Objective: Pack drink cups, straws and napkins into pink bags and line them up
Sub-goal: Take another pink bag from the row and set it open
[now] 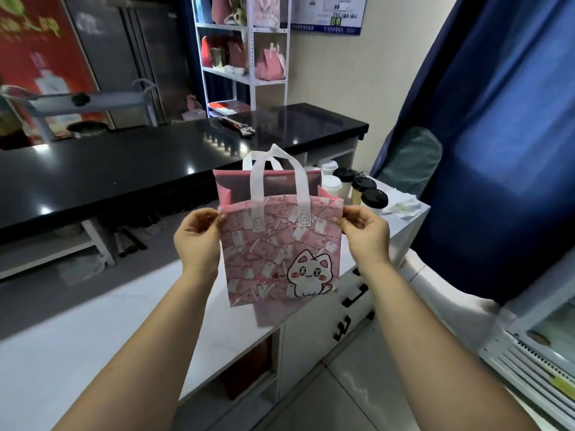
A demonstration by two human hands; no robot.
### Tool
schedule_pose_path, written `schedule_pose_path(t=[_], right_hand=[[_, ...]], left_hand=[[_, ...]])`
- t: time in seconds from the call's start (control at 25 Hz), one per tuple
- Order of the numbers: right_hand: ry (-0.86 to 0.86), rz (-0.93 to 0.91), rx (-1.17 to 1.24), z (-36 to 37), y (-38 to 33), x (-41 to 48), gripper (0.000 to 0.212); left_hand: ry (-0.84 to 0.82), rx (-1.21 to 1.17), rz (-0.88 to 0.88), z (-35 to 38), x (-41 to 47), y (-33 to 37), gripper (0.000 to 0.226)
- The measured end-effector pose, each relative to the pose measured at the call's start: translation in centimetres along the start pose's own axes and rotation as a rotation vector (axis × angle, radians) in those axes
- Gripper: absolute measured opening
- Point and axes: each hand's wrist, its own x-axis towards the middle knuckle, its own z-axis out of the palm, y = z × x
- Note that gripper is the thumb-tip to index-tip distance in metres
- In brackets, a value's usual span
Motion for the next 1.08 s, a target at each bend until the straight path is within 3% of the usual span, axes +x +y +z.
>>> schedule_pose_path(t=[0.32,0.52,0.8,1.08], right_hand=[[-0.056,0.051,0.015,3.0,4.0,12.3,0.023],[-0.184,0.089,0.078,4.0,7.5,17.5,0.021],[-0.480,0.098,-0.003,2.0,12.3,21.6,0.033],[-0.589,0.033,-0.089,0.4,11.8,23.2,0.019]], left_hand=[[-0.010,-0.027,0.012,5.1,7.4,-4.4,0.024],[0.104,0.039,0.019,6.9,7.6,-6.6,0.028],[0.373,0.311,0.046,10.2,1.9,-9.3,0.021],[0.472,0.584,0.115,13.5,-1.4,-6.8,0.027]])
